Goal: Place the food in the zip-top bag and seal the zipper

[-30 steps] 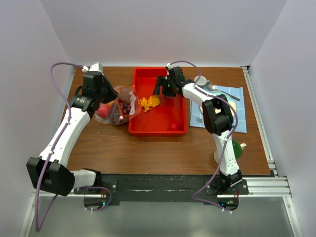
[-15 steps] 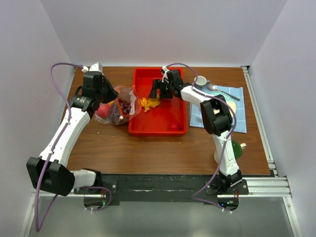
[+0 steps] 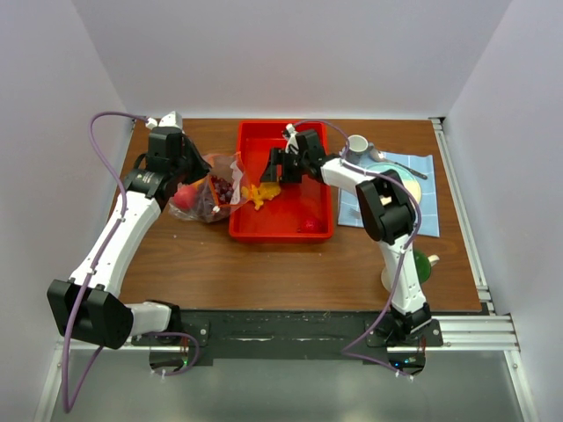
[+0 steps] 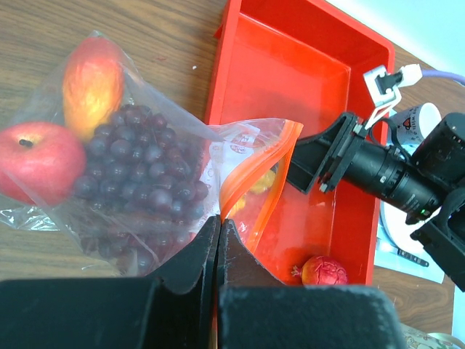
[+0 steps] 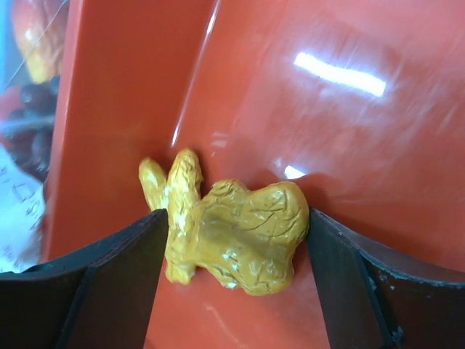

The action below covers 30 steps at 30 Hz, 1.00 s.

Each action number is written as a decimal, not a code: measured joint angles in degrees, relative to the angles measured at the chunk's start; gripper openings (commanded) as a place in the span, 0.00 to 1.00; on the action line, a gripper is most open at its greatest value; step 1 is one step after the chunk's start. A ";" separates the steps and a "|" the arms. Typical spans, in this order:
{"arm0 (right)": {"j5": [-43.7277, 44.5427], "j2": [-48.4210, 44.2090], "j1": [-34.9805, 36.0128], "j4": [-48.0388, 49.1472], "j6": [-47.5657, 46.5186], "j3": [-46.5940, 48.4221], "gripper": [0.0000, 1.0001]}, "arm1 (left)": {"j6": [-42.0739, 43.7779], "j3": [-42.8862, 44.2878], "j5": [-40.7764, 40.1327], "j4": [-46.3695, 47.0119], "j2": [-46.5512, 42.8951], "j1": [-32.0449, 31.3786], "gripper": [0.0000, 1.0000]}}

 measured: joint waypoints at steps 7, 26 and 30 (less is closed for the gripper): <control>-2.95 -1.60 0.07 1.99 3.19 -4.26 0.61 | 0.00 0.00 0.02 0.00 0.00 0.00 0.00; -4.94 -9.27 0.83 0.83 6.67 -12.20 0.60 | 0.00 -0.35 0.24 0.17 0.00 0.00 0.00; 1.99 -12.66 1.64 -8.13 4.50 -10.69 0.69 | 0.02 -0.55 0.35 0.28 0.00 0.00 0.00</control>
